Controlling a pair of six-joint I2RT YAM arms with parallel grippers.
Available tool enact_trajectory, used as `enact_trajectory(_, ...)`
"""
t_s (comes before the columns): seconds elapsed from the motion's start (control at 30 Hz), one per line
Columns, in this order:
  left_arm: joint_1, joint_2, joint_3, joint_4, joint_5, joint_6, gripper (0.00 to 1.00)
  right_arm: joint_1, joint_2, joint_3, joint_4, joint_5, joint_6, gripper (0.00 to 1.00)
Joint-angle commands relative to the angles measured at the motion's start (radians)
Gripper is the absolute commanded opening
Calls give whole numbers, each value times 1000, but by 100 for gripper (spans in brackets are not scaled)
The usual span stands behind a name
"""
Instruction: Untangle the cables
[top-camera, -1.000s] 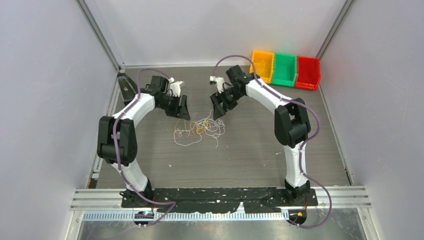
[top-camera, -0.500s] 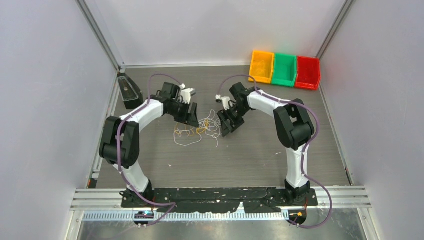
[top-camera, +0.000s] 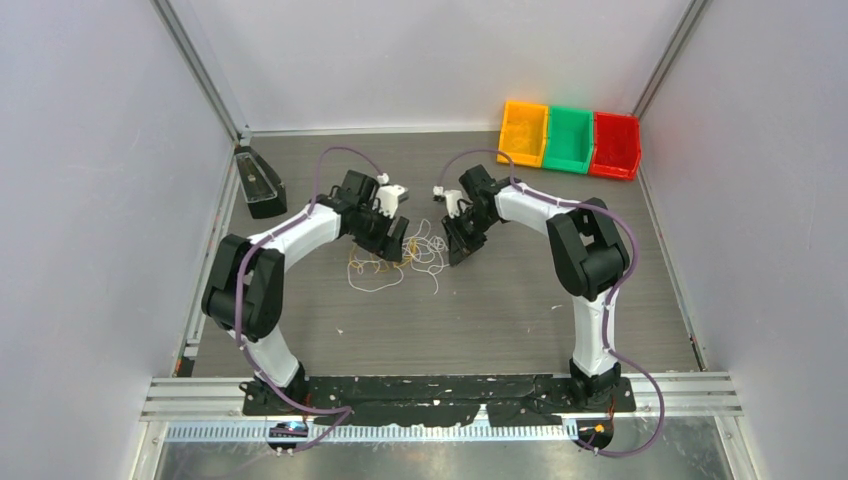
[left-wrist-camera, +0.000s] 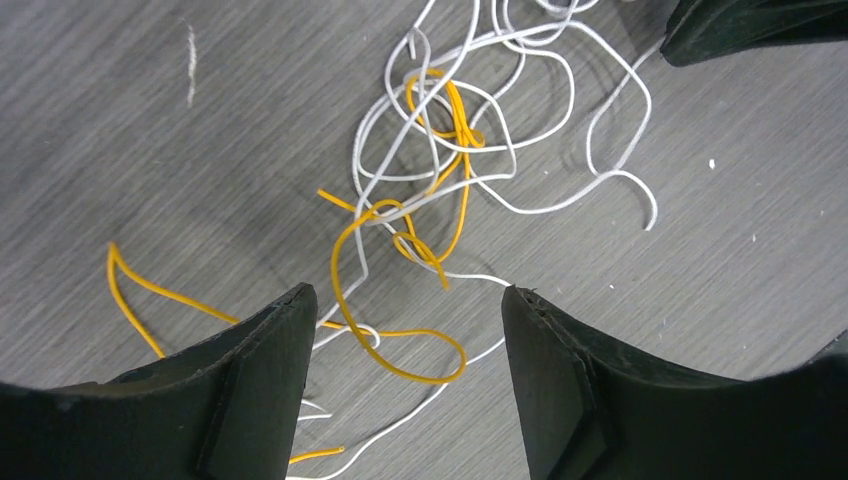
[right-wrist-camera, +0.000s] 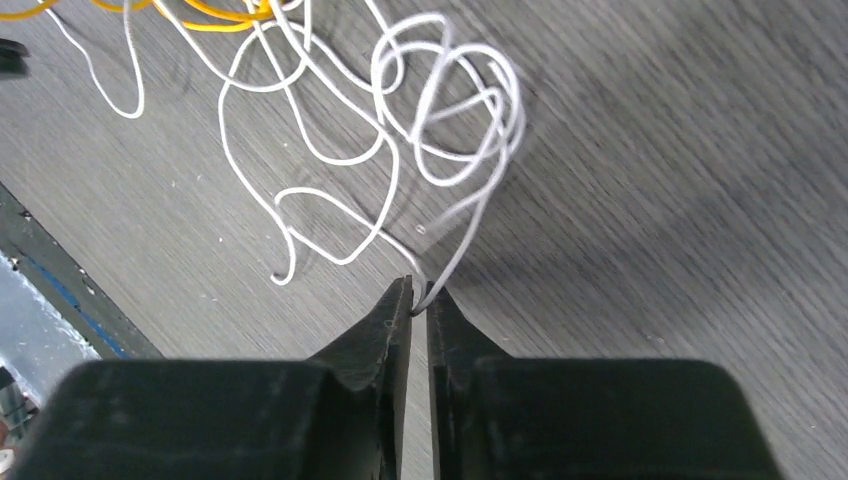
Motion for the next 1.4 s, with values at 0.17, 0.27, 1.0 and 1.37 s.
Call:
enact_trajectory(0.17,-46,-7,90,30,-37,112,70,-45,-86,-43,71,-3,33,5)
enact_trajectory(0.27,-82,13,107,47,-75,130,72,-59,-125,-75,97,-25,51,5)
enact_trajectory(1.0,-118,156,173,-11,-143,53,70,-59,-19,-45,128,75,118,17)
enact_trajectory(1.37,-117,142,134,-44,-206,-18,29,-233,-265,-81,16,255,-105,5)
